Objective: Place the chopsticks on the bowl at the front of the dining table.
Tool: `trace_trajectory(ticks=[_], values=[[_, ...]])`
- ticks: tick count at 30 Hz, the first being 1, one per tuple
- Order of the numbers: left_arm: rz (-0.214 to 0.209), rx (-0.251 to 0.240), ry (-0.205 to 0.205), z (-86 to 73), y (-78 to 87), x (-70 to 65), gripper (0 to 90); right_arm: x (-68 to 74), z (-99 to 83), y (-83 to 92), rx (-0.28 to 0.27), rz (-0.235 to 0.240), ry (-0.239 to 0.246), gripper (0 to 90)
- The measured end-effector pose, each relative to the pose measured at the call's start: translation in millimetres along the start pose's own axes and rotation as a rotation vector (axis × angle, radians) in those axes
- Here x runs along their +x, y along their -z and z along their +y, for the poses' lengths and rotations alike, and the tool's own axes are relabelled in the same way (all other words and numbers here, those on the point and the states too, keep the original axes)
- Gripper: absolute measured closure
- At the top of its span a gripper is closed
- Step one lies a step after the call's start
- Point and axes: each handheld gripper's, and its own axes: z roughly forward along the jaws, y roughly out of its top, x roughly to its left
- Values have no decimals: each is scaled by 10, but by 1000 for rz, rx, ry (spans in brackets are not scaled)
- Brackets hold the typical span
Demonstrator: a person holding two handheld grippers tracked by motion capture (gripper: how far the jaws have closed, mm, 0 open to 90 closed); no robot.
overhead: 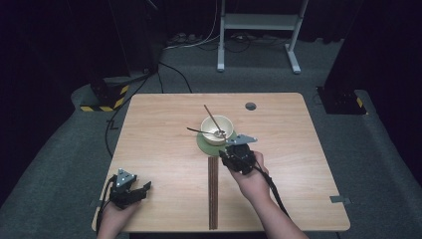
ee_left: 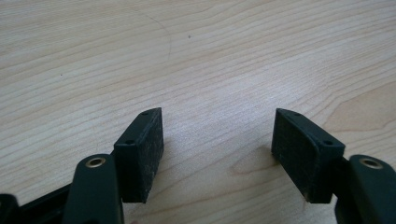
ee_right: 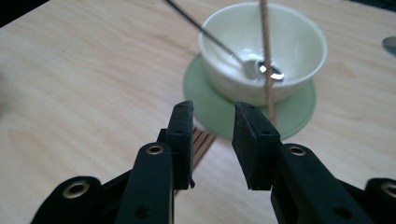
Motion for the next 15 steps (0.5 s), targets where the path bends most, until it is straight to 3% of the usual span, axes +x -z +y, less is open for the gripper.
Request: trace_trajectory(ticks=[3, 9, 15], values=[[-1, -4, 2, 0, -3, -3, 342, 100, -218, 1, 19, 9, 10, 681], [-1, -1, 1, 1, 0, 1, 342, 148, -518, -124, 53, 12, -23, 683], [-2, -7, 2, -2, -5, -3, 343, 210, -635, -213, 78, 20, -21, 683]])
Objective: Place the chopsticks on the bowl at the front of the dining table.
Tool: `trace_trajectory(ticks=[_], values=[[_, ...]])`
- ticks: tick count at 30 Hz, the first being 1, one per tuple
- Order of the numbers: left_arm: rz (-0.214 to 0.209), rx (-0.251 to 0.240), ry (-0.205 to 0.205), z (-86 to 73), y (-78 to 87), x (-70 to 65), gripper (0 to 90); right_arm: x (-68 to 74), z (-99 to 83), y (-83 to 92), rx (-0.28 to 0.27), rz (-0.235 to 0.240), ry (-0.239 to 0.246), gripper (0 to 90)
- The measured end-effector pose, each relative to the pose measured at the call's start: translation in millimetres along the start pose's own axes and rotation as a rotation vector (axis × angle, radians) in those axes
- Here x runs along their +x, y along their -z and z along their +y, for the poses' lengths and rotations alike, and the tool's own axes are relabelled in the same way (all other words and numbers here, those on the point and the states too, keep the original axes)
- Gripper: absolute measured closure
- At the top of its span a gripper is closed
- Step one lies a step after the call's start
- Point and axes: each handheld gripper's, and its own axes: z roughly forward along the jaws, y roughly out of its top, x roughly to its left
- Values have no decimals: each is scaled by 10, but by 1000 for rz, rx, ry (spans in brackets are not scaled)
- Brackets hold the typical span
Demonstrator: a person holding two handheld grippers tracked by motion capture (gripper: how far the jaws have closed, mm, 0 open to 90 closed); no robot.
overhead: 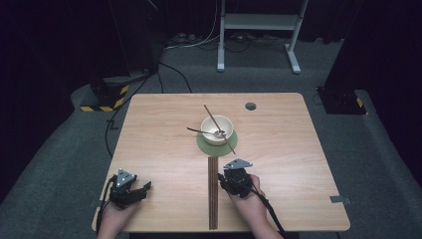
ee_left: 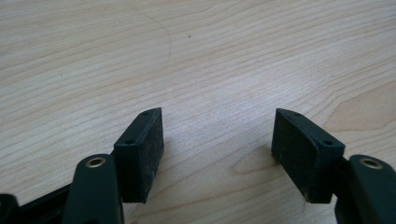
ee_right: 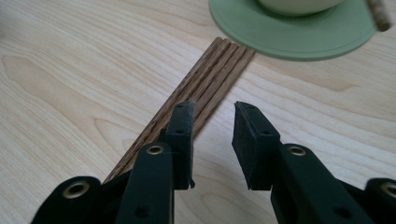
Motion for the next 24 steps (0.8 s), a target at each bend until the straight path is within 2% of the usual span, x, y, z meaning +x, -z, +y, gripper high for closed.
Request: trace_trajectory(ticks=[6, 9, 14, 20, 24], values=[[0, 0, 0, 0, 0, 0, 342, -16, 60, -127, 24, 7, -17, 683], [1, 3, 1, 2, 2, 1, 342, -9, 92, -200, 39, -2, -11, 687], [-1, 5, -1, 2, 6, 3, 342, -32, 110, -315, 66, -10, -30, 693], [0, -10, 11, -5, -7, -15, 341, -28, 111, -327, 71, -3, -27, 701], [-4, -1, 5, -2, 2, -4, 342, -13, 104, -322, 76, -6, -24, 704]])
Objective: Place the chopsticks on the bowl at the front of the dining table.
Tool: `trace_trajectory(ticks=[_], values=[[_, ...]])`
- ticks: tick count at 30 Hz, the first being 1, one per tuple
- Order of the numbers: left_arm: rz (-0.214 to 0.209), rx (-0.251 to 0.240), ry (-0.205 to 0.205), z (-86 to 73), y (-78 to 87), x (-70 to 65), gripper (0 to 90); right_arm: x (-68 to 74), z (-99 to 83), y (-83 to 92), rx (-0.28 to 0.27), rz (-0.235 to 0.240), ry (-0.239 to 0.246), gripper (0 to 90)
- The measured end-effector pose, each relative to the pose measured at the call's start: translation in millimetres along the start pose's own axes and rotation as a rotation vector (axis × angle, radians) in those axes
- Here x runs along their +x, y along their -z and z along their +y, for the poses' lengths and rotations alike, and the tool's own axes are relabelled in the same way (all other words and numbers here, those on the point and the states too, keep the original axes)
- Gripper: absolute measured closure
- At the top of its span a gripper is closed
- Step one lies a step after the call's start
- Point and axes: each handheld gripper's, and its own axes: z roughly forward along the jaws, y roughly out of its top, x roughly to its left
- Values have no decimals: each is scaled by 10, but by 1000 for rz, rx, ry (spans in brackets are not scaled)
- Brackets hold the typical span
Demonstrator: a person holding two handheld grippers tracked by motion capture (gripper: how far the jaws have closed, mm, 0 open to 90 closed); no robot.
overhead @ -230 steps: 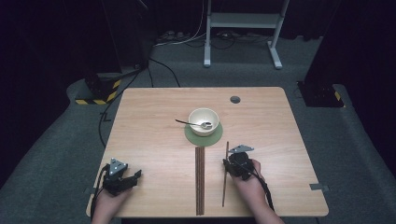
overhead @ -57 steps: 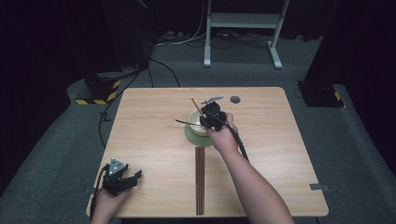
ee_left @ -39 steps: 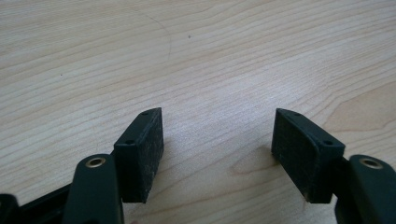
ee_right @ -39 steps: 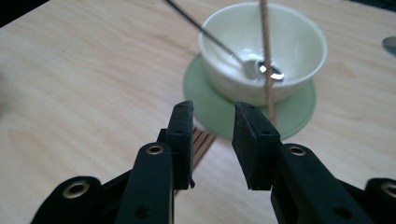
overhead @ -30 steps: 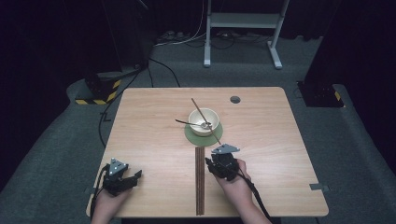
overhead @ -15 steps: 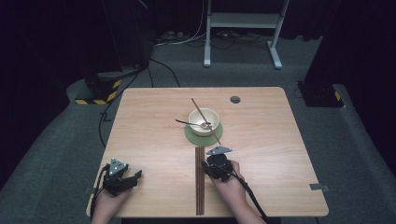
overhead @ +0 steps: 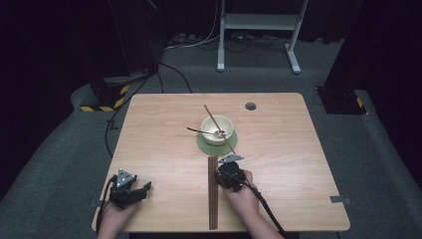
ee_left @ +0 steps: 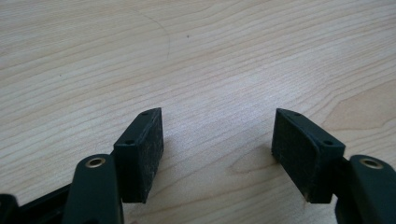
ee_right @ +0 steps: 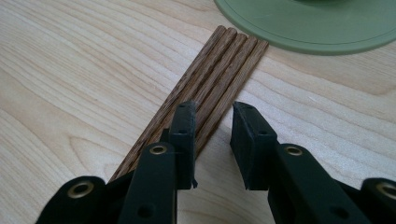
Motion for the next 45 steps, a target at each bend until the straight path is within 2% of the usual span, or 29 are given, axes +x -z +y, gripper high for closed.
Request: trace_trajectory(ticks=[16, 20, 23, 27, 29, 31, 36, 41, 44, 45], values=[[2, 1, -1, -1, 2, -3, 342, -56, -26, 1, 17, -18, 15, 699], [6, 2, -6, -4, 4, -3, 342, -153, -83, 53, 9, -36, 21, 716], [5, 0, -9, -4, 2, -3, 341, -228, -129, 94, 4, -45, 0, 727], [5, 1, -10, -4, 2, -4, 342, -409, -206, 170, -5, -65, -31, 775], [5, 1, -11, -4, 2, -3, 342, -444, -218, 181, -8, -73, -36, 778], [7, 13, -21, -3, 11, 3, 342, -558, -247, 220, -7, -89, -60, 789], [4, 4, -13, -4, 4, -2, 342, -718, -284, 273, -5, -114, -86, 792], [5, 3, -11, -4, 3, -3, 342, -810, -300, 296, -2, -146, -82, 814], [6, -4, 0, -5, -1, -10, 342, -862, -298, 295, -6, -155, -67, 819], [6, -4, 0, -5, -1, -10, 342, -864, -292, 300, 3, -147, -80, 815]])
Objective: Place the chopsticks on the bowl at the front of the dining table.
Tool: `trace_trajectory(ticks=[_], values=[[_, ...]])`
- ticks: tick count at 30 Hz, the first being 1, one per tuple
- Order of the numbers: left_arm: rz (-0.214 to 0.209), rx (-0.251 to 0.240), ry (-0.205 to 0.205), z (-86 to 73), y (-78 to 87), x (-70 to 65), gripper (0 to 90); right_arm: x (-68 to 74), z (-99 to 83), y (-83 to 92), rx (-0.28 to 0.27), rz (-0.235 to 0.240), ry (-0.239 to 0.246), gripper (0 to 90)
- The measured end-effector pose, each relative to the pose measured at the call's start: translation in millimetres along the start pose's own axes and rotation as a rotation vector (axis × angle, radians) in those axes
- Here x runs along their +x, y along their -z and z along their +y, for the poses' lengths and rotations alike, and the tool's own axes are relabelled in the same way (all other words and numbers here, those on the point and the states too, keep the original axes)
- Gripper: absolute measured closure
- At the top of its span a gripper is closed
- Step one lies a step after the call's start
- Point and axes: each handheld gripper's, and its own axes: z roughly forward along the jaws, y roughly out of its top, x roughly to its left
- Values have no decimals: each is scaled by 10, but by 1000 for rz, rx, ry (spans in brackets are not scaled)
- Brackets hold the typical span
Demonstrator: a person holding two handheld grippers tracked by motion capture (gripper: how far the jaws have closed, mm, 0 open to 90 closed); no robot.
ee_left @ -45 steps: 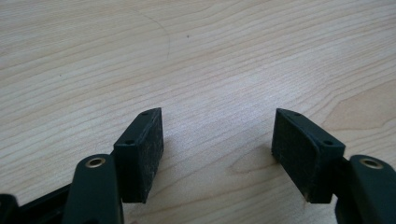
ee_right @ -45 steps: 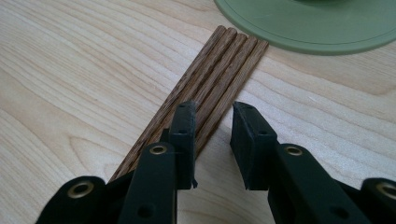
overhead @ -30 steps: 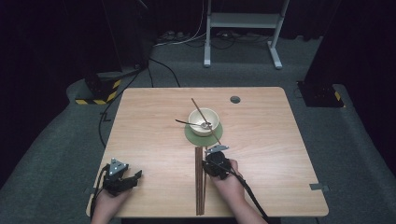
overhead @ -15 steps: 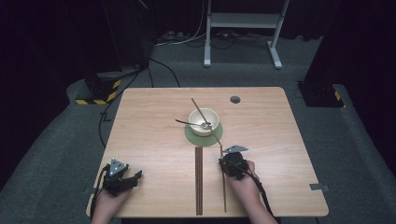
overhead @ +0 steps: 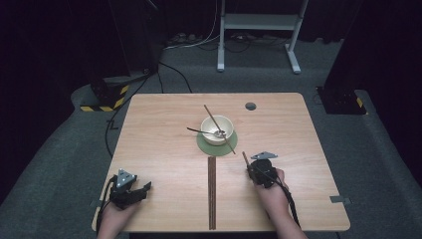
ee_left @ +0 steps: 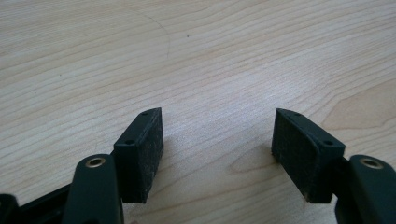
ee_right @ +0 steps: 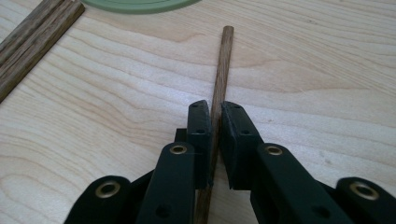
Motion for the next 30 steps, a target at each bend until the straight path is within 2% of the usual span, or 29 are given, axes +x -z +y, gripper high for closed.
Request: trace_trajectory(ticks=[5, 11, 19, 23, 25, 30], values=[[1, 10, -9, 0, 7, 5, 341, 4, -25, 51, 0, 5, -13, 730], [-1, 0, 2, 1, 0, 1, 340, -6, -166, 145, 2, -1, -13, 711], [0, 10, -10, 0, 7, 5, 340, 21, -341, 259, -21, -18, 26, 741], [1, 12, -12, 0, 8, 8, 340, 46, -354, 263, -27, -19, 15, 794], [-2, 1, -1, 0, 1, 1, 339, 56, -359, 258, -34, -26, 16, 800], [-2, 3, -1, 1, 3, 4, 340, 65, -379, 252, -54, -35, -5, 810]])
